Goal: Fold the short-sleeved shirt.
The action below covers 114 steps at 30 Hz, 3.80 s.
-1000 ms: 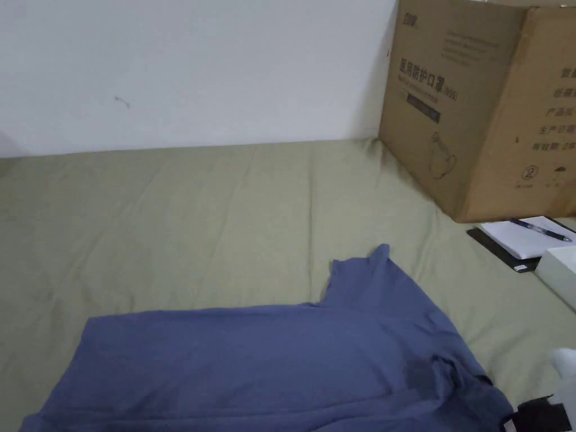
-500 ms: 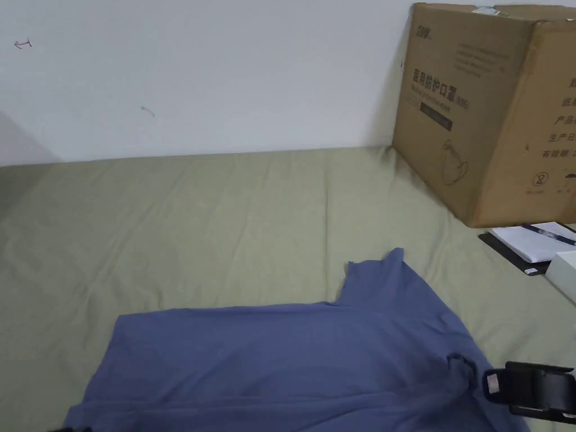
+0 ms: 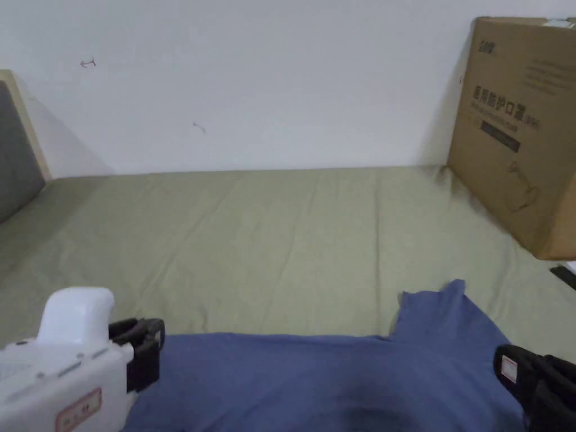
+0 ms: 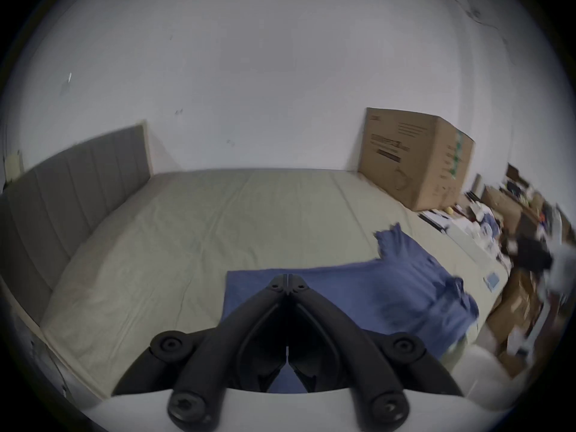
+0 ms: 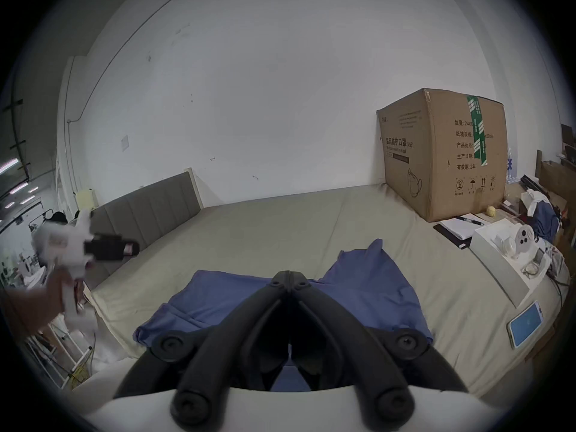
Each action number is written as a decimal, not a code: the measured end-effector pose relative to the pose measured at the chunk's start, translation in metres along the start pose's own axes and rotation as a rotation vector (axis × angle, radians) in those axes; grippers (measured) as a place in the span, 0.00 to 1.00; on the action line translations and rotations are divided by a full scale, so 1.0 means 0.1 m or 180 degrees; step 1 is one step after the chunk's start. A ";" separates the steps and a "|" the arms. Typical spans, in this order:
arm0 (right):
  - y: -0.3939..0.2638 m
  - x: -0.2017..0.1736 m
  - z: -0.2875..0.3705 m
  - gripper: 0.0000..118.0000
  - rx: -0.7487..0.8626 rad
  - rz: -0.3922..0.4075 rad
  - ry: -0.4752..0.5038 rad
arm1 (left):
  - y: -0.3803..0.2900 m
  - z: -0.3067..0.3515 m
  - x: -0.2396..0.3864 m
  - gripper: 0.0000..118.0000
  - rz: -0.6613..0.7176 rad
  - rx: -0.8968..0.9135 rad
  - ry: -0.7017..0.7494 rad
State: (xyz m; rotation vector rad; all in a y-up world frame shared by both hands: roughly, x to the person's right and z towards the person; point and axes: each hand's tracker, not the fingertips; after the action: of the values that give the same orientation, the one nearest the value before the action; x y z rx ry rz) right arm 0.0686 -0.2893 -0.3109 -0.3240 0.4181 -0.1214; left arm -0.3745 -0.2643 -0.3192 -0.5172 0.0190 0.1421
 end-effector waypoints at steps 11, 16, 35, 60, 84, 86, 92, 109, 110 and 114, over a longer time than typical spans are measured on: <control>-0.15 0.42 -0.74 0.00 -0.0462 -0.0461 -0.0074 | 0.01 -2.52 -1.06 0.98 0.0165 -0.1822 -0.0278; -0.30 0.53 -0.99 0.00 -0.0725 -0.0536 -0.0080 | -0.33 -3.02 -1.12 0.96 -0.0098 -0.2070 0.0082; 0.54 1.21 -1.84 0.00 -0.0724 -0.0764 -0.0047 | -0.32 -2.39 -0.59 0.02 -0.0522 -0.1443 0.0163; 0.31 2.11 -3.17 0.01 -0.2563 -0.0693 -0.0742 | -0.07 -2.03 -0.58 0.02 -0.0101 -0.1241 0.0152; -0.70 1.75 -0.53 0.01 -0.1625 -0.1079 -0.1023 | -0.98 -0.83 -0.76 0.02 0.0158 -0.1410 -0.0448; -0.83 1.70 -0.46 0.01 -0.1698 -0.0858 -0.1075 | -1.11 -0.69 -0.70 0.02 0.0100 -0.1433 -0.0457; -0.84 1.54 -0.61 0.67 -0.1649 -0.0186 -0.1247 | -1.21 -0.66 -0.69 0.88 -0.0091 -0.1550 -0.0177; -0.02 -0.41 -0.15 0.00 0.1294 0.0666 -0.1144 | -0.55 0.50 0.61 0.00 -0.0644 0.1615 0.0449; -0.02 -0.42 -0.11 0.00 0.1257 0.0613 -0.0969 | -0.58 0.53 0.65 0.00 -0.0603 0.1657 0.0362; -0.03 -0.52 -0.09 0.00 0.1098 0.0686 -0.0905 | -0.62 0.59 0.70 0.00 -0.0467 0.1597 0.0375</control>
State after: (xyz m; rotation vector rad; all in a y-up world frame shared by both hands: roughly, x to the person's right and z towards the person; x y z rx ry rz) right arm 0.0176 -0.2857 -0.2982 0.0458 0.1430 0.0639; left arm -0.2978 -0.2798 -0.2412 -0.0244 0.1283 -0.0389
